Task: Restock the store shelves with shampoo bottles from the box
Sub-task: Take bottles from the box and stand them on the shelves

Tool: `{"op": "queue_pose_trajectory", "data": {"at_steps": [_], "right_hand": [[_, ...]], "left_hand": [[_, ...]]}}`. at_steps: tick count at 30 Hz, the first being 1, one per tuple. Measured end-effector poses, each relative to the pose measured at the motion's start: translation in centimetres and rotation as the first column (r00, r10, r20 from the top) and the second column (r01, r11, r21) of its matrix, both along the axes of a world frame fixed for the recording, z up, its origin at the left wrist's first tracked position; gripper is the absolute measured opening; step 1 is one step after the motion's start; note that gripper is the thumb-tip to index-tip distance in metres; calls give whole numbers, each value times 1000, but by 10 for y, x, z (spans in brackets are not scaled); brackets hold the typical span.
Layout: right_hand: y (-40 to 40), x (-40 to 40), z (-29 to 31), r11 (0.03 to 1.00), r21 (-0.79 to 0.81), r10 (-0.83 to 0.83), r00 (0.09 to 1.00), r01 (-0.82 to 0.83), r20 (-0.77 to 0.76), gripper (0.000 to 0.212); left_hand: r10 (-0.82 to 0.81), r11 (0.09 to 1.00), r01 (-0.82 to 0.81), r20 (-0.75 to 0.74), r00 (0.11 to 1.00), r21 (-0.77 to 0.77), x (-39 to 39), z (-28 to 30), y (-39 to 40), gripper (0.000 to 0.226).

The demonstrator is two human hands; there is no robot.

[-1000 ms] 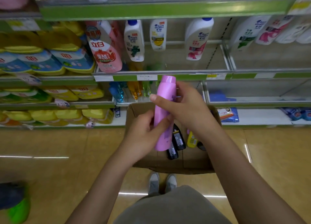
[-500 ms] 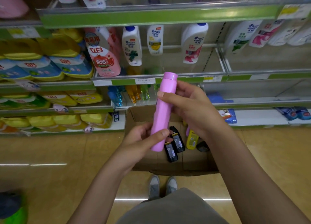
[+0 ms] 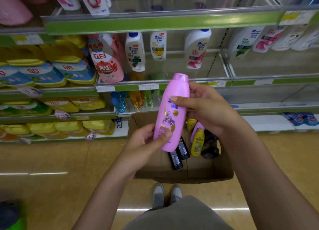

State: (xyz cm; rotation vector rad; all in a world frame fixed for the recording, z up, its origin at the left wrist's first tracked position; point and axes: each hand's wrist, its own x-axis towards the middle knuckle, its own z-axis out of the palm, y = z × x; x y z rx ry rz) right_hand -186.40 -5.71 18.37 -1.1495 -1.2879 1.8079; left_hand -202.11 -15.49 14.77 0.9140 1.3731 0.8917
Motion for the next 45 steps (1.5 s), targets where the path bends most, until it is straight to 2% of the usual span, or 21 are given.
{"op": "queue_pose_trajectory", "data": {"at_steps": [2,6,10,13,19,22,27,31,36,42,45], "right_hand": [[2,3,3,1000,-1,26,999,-26,-38,33],[7,4,12,999,16,49,994,-47,-95,36],[14,9,25,998,57,44,997,-41,-66,29],[17,17,37,995,96,34,999,-33,-14,25],[12,42,61,977,189,-95,994,102,-46,32],[8,62,73,955,235,-178,983,182,-37,31],[6,99,90,916,288,-280,959,280,-41,24],[13,137,99,900,320,-285,955,297,-86,27],[31,202,109,904,364,-214,974,224,-69,33],[68,265,129,917,356,-167,983,183,-76,30],[83,281,134,922,357,-123,988,147,-88,28]], "left_hand": [[-19,1000,18,52,998,20,-5,4,2,42],[38,996,-41,38,999,84,-2,11,9,43],[70,986,-74,31,997,146,8,21,13,29],[70,981,-68,-7,998,184,14,27,17,30],[-82,973,78,9,997,219,30,44,32,37],[-186,955,180,3,983,236,43,54,41,43],[-267,931,255,13,964,260,79,75,55,40],[-240,932,220,33,970,286,118,85,66,36],[-171,934,142,62,983,329,184,86,87,34],[-67,932,27,100,993,361,262,98,112,50],[-4,925,-36,103,995,379,280,105,119,46]]}}
